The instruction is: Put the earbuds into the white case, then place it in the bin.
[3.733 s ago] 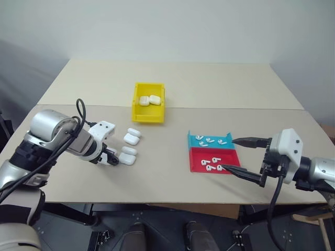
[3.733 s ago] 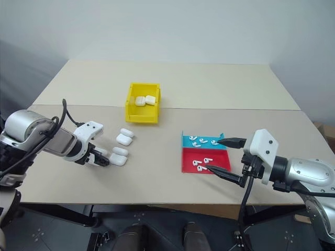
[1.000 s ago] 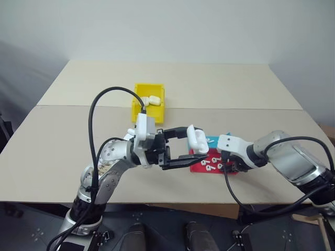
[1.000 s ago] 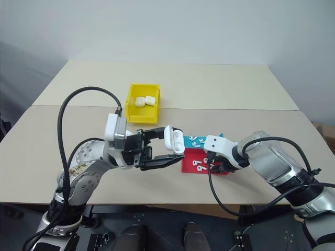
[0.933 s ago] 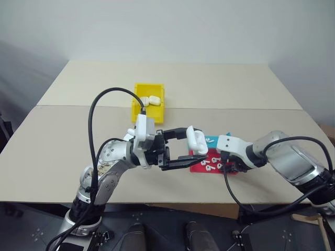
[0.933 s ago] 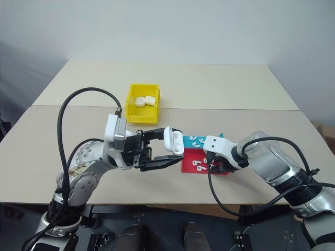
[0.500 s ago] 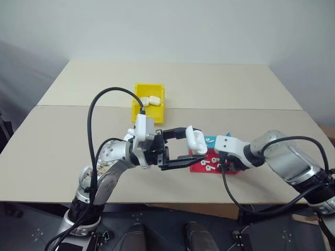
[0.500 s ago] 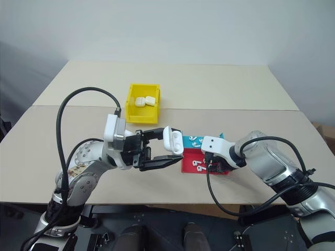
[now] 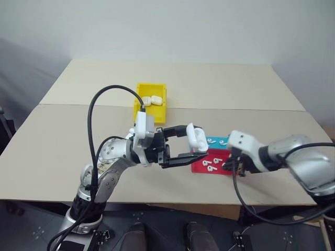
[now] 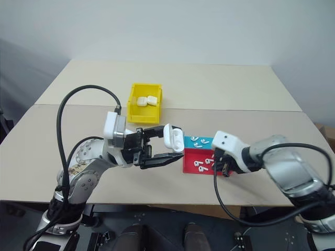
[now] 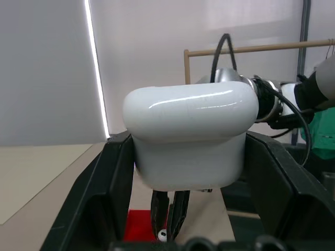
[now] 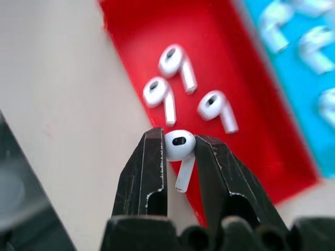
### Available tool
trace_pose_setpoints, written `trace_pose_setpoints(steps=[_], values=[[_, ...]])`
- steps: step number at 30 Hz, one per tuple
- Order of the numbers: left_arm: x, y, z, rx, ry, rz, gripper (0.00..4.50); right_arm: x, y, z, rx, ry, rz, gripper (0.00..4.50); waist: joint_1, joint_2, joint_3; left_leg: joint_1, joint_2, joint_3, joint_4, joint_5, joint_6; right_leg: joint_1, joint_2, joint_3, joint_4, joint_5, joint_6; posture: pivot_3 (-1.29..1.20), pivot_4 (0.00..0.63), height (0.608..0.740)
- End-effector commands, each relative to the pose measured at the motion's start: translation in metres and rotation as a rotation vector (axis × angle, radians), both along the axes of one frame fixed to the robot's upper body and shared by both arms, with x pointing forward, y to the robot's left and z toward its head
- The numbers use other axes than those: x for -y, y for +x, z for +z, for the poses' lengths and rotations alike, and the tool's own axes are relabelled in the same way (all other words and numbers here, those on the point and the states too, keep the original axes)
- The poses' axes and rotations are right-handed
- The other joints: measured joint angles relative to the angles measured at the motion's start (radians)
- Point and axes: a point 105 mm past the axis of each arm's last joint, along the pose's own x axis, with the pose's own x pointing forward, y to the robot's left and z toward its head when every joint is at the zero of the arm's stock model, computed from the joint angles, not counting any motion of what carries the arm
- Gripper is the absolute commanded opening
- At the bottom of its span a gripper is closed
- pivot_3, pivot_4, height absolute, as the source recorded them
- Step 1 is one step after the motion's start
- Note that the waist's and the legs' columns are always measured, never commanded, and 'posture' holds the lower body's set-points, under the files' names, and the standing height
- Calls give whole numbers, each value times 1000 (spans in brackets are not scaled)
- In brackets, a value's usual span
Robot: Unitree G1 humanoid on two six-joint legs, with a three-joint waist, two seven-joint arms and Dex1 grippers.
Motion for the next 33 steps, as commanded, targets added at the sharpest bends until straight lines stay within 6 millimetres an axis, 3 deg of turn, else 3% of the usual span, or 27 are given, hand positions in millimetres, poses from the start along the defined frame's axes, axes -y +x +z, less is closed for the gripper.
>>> trace_pose_setpoints(steps=[1,3,7,12,24,33], values=[[2,-3,13,30,-40,-13,2815,-7,-9,40,190,190,16,686,-2,0,0,0,0,0,0,0,0,0,0,0,0,0,0,0,150,740],[5,-3,13,7,-27,-31,2815,-13,-15,69,353,370,51,686,-4,0,0,1,0,-2,0,0,0,1,1,0,0,0,0,0,150,740],[8,-4,12,1,5,-66,2815,-25,-21,114,508,658,77,686,-11,0,0,2,0,-2,0,0,0,1,1,0,1,0,0,0,150,740],[9,-2,13,14,14,-76,2815,-37,-32,145,561,883,137,686,-7,1,0,1,1,-3,-1,0,0,1,2,-1,1,0,0,0,150,740],[5,3,15,24,9,-69,2815,-81,-54,124,399,905,282,686,-9,1,0,0,0,-2,-1,0,1,1,1,-1,-1,0,0,0,150,740],[7,0,16,37,1,-68,2815,-82,-53,115,381,890,272,686,-7,1,0,-1,0,-2,-1,0,1,1,1,-1,-2,0,-1,0,150,740]])
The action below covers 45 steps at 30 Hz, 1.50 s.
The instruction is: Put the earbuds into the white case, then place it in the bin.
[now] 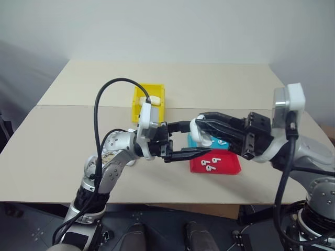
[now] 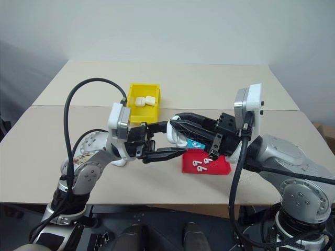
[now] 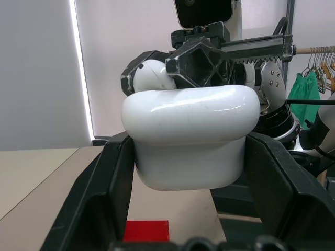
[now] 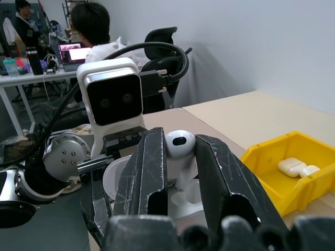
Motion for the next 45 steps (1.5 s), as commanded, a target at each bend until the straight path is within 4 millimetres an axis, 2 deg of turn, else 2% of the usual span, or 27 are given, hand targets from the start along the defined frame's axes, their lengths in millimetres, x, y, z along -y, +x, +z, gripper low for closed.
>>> trace_pose_setpoints(steps=[1,10,18,30,41,45], values=[[1,-6,11,61,-31,-10,2815,0,-3,0,24,-13,-1,686,0,0,0,0,0,0,0,0,0,0,0,0,0,0,0,0,150,740],[1,-8,12,73,-44,-15,2815,2,9,-5,6,-21,-66,686,0,0,0,0,0,0,0,0,0,0,0,0,0,0,0,0,150,740],[0,-6,13,72,-49,-9,2815,1,6,-10,-16,-52,-43,686,2,0,0,0,0,0,0,0,0,0,0,0,-1,0,0,0,150,740],[0,-4,14,77,-55,10,2815,4,2,-8,-4,-77,-23,4490,1,0,0,-1,0,0,0,0,0,0,0,0,-1,0,0,0,150,740],[0,-1,10,67,-49,24,2815,11,6,3,1,-27,-23,4490,2,0,0,-1,0,0,0,0,0,0,0,0,-2,0,0,0,150,740],[-2,8,11,65,-40,40,2815,17,10,9,4,-1,-34,4490,2,0,0,-1,0,0,0,0,0,0,0,0,-2,0,0,0,150,740]])
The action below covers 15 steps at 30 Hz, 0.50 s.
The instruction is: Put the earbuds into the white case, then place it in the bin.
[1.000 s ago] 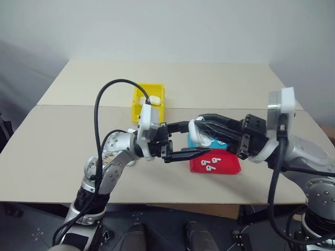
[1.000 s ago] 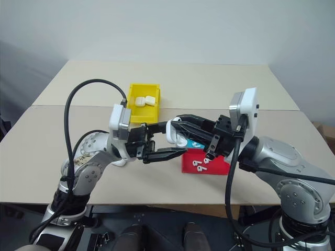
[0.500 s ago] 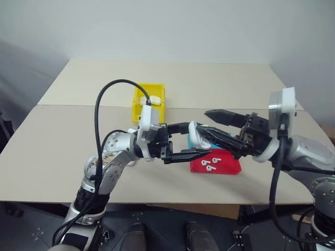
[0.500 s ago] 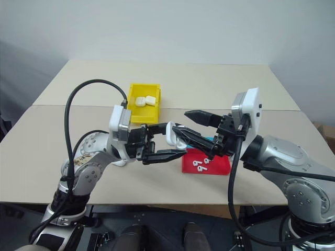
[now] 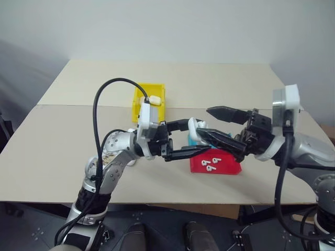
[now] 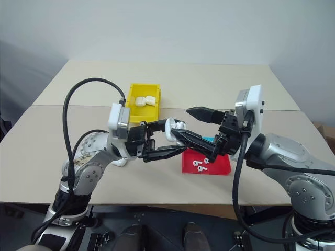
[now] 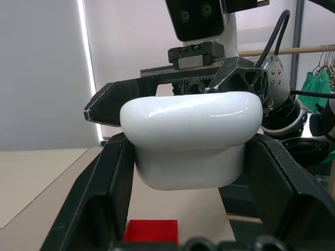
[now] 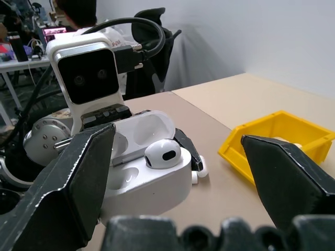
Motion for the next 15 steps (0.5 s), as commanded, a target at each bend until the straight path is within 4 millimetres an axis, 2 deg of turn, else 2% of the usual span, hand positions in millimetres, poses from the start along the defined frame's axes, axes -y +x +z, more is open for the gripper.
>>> trace_pose_setpoints(steps=[1,8,12,15], values=[[-2,4,11,47,-16,10,2815,9,-2,18,63,38,-2,4490,0,0,0,0,0,0,0,0,0,0,0,0,0,0,0,0,150,740],[-3,6,11,48,-3,31,2815,31,-2,24,78,25,-43,4490,0,0,0,-2,0,0,0,-1,2,0,0,-1,-3,0,0,0,150,740],[-2,5,10,45,-3,40,2815,43,12,22,92,-43,-99,4490,1,0,0,-3,0,0,0,-2,3,0,0,-1,-4,0,0,0,150,740],[-3,4,11,48,-7,40,2815,54,33,7,92,-220,-184,4490,0,0,0,-3,0,0,0,-2,3,0,0,-1,-4,0,1,0,150,740]])
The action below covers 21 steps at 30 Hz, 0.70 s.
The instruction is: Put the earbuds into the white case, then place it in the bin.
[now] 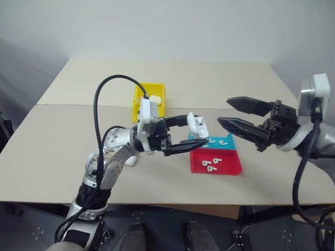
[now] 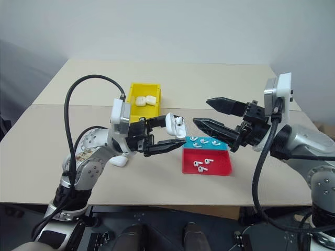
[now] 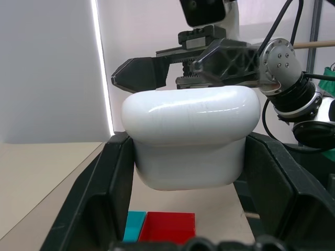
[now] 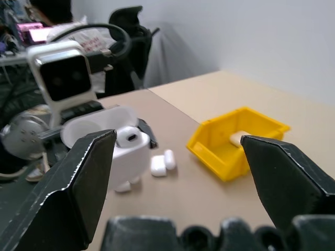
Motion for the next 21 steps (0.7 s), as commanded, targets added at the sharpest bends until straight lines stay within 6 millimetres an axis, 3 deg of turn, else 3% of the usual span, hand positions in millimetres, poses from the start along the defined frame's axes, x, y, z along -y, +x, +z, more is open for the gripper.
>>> trace_pose_setpoints(steps=[1,7,21], values=[[-1,-7,10,48,-24,-7,2815,14,22,-7,44,-188,-85,4490,-2,0,0,0,0,0,0,0,0,0,0,0,0,0,0,0,150,740],[0,-8,12,55,-32,-5,2815,34,65,-39,22,-601,-169,4490,-4,1,0,-1,0,1,0,0,0,-2,0,0,0,0,0,0,150,740],[3,-6,15,2,-43,95,2815,39,125,-83,0,-1063,48,4490,0,2,1,-4,0,1,-1,0,0,-6,1,1,0,4,4,0,150,740]])
